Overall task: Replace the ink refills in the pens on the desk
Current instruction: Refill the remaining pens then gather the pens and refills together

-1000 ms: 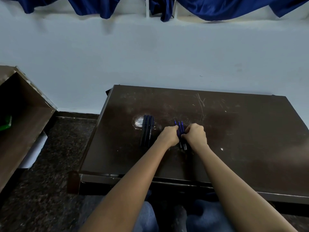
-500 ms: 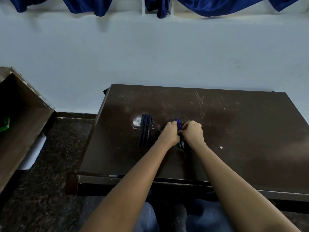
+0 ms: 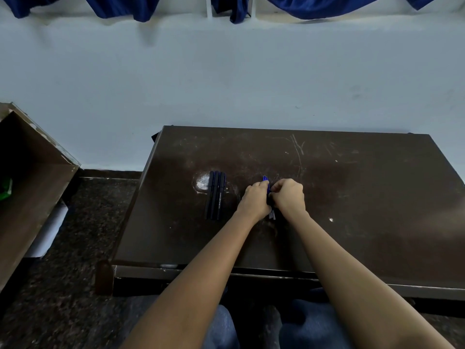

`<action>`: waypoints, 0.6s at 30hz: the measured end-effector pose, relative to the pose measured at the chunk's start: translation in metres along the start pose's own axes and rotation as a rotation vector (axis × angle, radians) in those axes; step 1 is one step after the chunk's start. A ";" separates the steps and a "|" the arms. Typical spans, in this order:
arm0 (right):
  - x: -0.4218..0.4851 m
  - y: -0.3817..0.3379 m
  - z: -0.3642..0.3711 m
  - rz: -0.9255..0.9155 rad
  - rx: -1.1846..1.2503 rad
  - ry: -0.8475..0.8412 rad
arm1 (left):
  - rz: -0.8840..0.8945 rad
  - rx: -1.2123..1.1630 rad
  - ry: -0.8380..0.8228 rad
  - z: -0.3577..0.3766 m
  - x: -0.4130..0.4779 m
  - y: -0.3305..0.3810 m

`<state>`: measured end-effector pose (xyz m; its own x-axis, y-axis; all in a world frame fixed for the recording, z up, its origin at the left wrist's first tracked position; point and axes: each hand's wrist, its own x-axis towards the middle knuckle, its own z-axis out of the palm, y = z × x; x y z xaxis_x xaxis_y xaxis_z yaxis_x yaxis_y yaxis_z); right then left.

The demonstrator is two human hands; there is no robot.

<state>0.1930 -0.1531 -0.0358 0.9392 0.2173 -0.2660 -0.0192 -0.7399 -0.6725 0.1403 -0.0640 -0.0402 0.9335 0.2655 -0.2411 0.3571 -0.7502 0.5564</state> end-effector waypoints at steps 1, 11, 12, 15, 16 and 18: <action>0.000 0.000 0.000 0.000 0.004 0.002 | 0.001 0.004 0.001 0.000 0.000 0.000; 0.004 0.002 0.000 -0.002 0.047 0.023 | 0.033 0.050 -0.007 0.000 0.002 0.001; 0.005 0.002 0.001 -0.003 0.054 0.022 | 0.033 0.051 -0.012 0.000 0.002 0.001; 0.006 0.002 0.001 0.001 0.075 0.025 | 0.045 0.053 -0.019 -0.002 0.003 0.001; 0.006 0.002 0.001 -0.001 0.080 0.025 | 0.051 0.057 -0.023 -0.002 0.003 0.000; 0.006 0.002 0.002 -0.005 0.087 0.024 | 0.059 0.064 -0.029 -0.003 0.003 0.000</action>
<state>0.1983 -0.1524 -0.0403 0.9472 0.2047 -0.2467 -0.0436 -0.6803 -0.7317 0.1436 -0.0614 -0.0389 0.9513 0.2026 -0.2323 0.2973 -0.8017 0.5186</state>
